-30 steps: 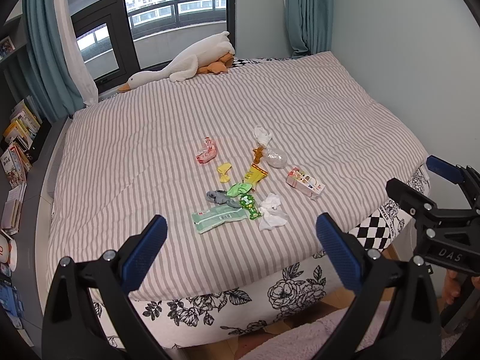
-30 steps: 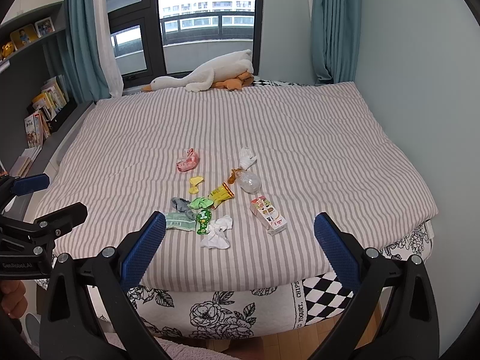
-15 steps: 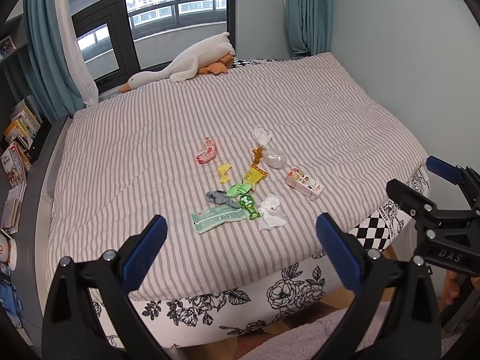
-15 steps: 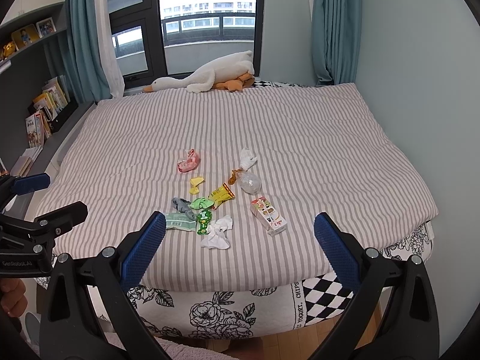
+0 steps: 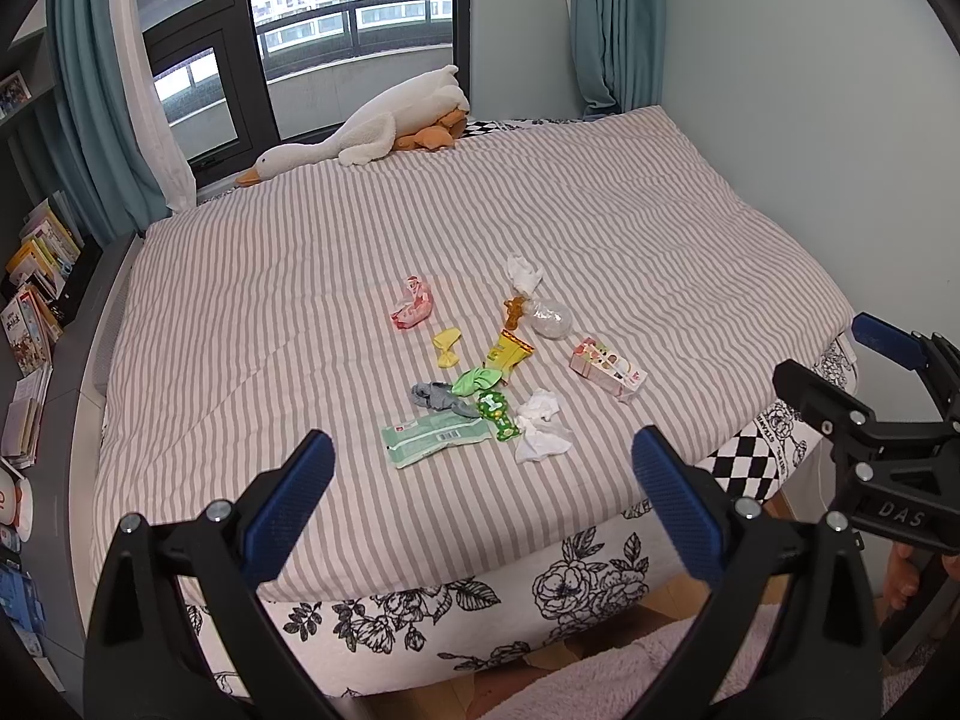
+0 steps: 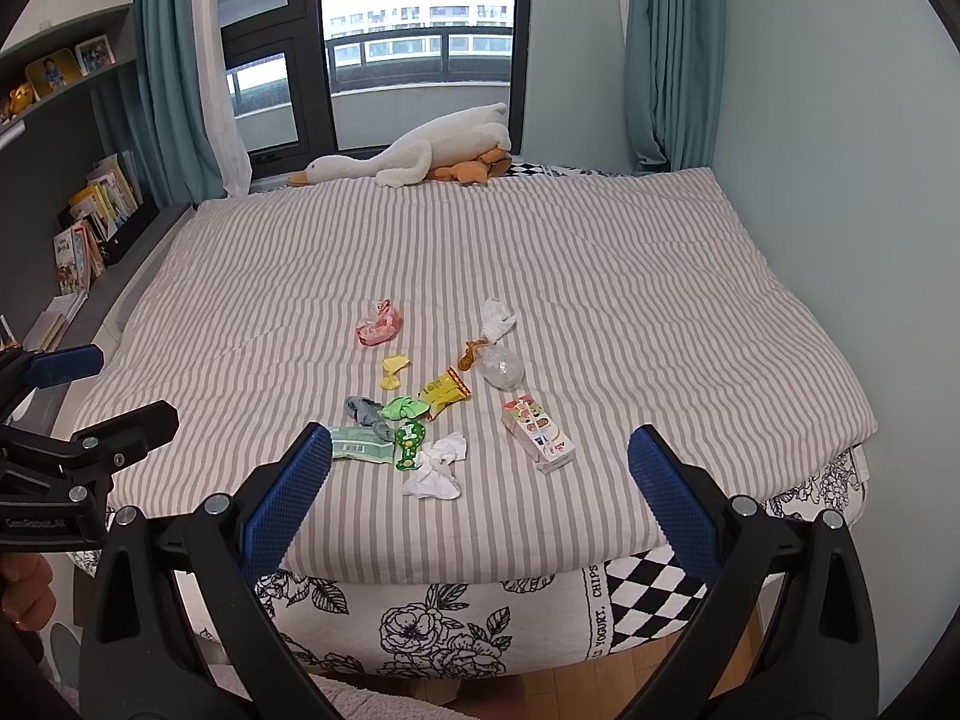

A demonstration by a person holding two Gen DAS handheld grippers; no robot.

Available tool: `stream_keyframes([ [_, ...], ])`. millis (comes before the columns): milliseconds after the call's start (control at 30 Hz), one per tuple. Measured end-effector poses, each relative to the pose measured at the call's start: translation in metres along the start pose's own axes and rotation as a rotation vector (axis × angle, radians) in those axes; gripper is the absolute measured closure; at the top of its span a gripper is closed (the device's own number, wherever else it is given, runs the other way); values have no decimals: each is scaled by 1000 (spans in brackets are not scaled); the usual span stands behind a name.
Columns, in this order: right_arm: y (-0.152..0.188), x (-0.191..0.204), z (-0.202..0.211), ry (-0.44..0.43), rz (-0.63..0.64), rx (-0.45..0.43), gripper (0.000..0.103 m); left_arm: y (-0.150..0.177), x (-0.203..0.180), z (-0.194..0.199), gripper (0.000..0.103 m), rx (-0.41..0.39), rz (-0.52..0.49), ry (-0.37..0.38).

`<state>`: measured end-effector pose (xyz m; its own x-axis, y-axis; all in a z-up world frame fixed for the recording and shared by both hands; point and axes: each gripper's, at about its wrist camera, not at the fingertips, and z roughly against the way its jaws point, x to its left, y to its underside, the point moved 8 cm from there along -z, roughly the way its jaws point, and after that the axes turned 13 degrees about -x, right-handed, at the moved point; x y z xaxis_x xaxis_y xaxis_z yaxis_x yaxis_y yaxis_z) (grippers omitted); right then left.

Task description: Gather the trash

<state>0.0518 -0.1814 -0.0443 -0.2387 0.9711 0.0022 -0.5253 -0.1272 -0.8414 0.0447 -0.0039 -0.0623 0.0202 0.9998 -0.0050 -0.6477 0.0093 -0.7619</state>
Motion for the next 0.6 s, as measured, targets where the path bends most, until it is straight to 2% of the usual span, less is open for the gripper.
stream_keyframes([
  [600,2,1,-1,14,6,1,7,1,-1,0,4,0,2,1],
])
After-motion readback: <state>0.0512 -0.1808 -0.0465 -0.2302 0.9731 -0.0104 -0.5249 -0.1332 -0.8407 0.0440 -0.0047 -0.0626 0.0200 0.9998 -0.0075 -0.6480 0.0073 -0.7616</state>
